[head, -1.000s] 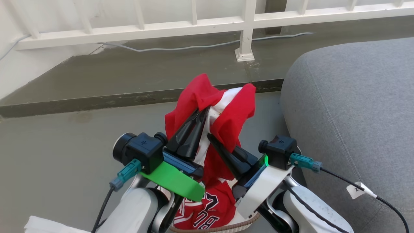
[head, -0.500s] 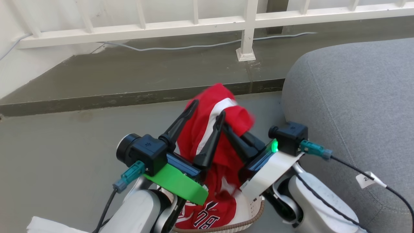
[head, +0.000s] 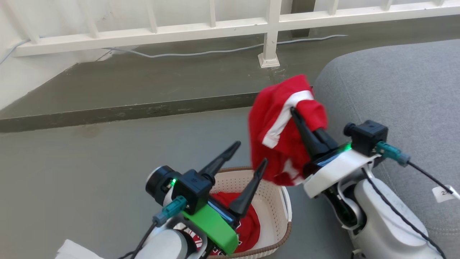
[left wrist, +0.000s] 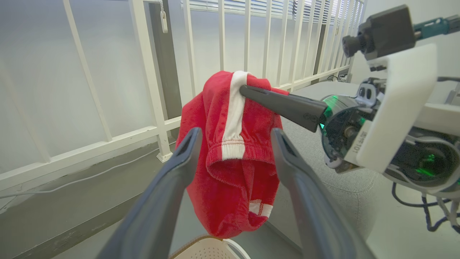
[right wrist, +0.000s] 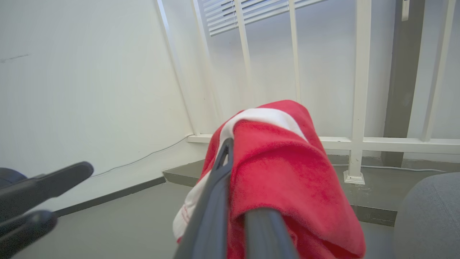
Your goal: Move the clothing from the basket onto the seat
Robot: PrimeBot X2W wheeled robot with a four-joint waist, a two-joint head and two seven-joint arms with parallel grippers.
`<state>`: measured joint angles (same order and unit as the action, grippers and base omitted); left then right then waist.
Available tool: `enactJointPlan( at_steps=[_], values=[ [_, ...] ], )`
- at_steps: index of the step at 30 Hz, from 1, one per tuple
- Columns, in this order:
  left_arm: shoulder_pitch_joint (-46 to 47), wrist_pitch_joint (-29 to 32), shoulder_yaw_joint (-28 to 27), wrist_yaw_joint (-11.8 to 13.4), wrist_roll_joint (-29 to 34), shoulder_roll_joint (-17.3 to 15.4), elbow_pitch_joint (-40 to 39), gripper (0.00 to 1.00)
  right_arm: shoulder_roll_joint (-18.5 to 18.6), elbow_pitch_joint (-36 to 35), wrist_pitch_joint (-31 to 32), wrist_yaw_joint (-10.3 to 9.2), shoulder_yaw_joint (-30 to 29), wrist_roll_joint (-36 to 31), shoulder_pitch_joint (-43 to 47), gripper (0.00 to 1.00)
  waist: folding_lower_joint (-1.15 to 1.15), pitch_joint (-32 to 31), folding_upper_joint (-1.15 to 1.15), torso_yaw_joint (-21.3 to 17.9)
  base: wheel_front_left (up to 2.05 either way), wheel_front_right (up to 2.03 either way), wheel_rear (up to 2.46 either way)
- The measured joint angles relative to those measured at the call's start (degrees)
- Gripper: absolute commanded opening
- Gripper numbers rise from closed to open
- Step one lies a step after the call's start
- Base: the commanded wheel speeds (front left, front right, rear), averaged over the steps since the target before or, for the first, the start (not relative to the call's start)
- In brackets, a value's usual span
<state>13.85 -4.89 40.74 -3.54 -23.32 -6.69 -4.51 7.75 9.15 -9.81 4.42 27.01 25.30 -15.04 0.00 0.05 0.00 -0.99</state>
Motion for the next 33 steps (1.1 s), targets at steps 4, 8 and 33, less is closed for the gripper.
enactJointPlan(
  at_steps=[4, 8, 33],
  values=[
    [-0.8, 0.7, 0.6, 0.0, 0.4, -0.3, 0.0, 1.00, 0.8, 0.8, -0.3, -0.53, -1.4, 0.3, 0.0, 0.00, 0.00, 0.2, 0.00, -0.6, 0.00, 0.00, 0.00],
    [-1.2, 1.3, 1.6, -0.4, 0.4, -0.4, 0.0, 1.00, 1.5, 1.8, -0.6, -1.09, -3.0, 0.8, 0.1, 0.00, 0.00, 0.6, 0.00, -1.5, 0.00, 0.00, 0.00],
    [-0.7, 4.1, 2.3, -0.4, 3.9, -1.4, -2.4, 1.00, 1.6, 3.5, -2.4, -2.89, -8.7, 4.0, 0.0, 0.00, 0.00, 8.2, 0.00, -10.6, 0.00, 0.00, 0.00]
  ],
)
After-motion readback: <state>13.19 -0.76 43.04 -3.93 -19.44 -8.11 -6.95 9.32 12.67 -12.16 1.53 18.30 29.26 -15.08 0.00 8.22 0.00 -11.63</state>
